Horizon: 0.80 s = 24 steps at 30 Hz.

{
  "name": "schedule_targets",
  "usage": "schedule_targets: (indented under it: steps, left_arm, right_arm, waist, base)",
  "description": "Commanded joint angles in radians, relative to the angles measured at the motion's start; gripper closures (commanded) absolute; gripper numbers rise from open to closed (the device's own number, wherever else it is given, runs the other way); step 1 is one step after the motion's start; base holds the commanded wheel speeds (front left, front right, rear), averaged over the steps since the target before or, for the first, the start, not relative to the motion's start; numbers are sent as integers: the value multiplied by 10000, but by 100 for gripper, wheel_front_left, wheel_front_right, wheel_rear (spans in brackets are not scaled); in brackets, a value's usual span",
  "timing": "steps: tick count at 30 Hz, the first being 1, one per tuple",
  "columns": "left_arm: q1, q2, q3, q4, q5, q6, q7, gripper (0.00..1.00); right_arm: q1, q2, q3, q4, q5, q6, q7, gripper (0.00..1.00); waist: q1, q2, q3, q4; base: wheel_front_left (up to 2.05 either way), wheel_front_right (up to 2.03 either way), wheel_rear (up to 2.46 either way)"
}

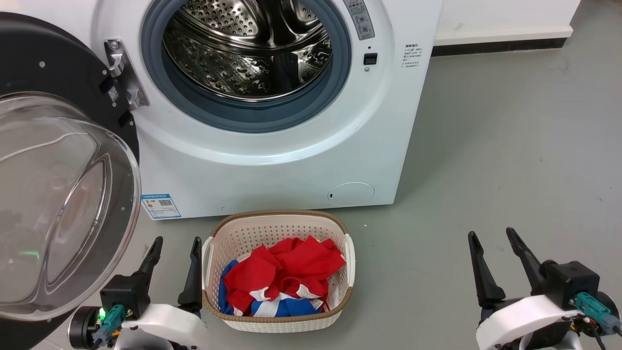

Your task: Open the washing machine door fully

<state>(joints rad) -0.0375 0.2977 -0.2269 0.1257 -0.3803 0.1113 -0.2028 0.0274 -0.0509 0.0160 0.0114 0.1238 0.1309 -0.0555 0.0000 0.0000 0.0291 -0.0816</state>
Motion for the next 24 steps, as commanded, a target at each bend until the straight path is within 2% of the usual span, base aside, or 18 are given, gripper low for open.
schedule_targets:
  steps: [1, 2, 3, 7, 12, 13, 24]
  left_arm:
    - [-99, 10, -14, 11, -14, 32, -52, 0]
    - [-90, 16, -19, 11, -23, 30, -51, 0]
    - [-2, 5, -3, -1, -14, 28, 0, 100]
    - [137, -136, 13, 214, -206, -10, 75, 100]
    - [75, -294, 245, 278, -1082, -179, 288, 100]
    - [31, -381, 378, 327, -1576, -276, 409, 100]
    - [-112, -686, 830, 481, -3226, -606, 818, 100]
  right_arm:
    - [-45, 12, 17, -6, 22, -2, -42, 0]
    - [-32, 12, 30, -4, 29, -2, -45, 0]
    - [0, 0, 12, -1, 3, 0, -4, 100]
    - [163, 0, 45, 210, 212, 0, -11, 100]
    - [68, -73, 25, 327, 1356, 0, 46, 100]
    - [-18, -118, 19, 430, 1997, 0, 83, 100]
    - [-256, -228, -19, 728, 4104, 0, 194, 100]
  waist:
    - [0, 0, 0, 3]
    - [0, 0, 1, 8]
    - [0, 0, 3, 7]
    - [0, 0, 3, 17]
    - [0, 0, -7, 50]
    - [0, 0, -14, 69]
    - [0, 0, -38, 139]
  base:
    - [0, 0, 0]
    - [0, 0, 0]
    - [0, 0, 0]
    - [0, 0, 0]
    - [0, 0, 0]
    - [0, 0, 0]
    - [0, 0, 0]
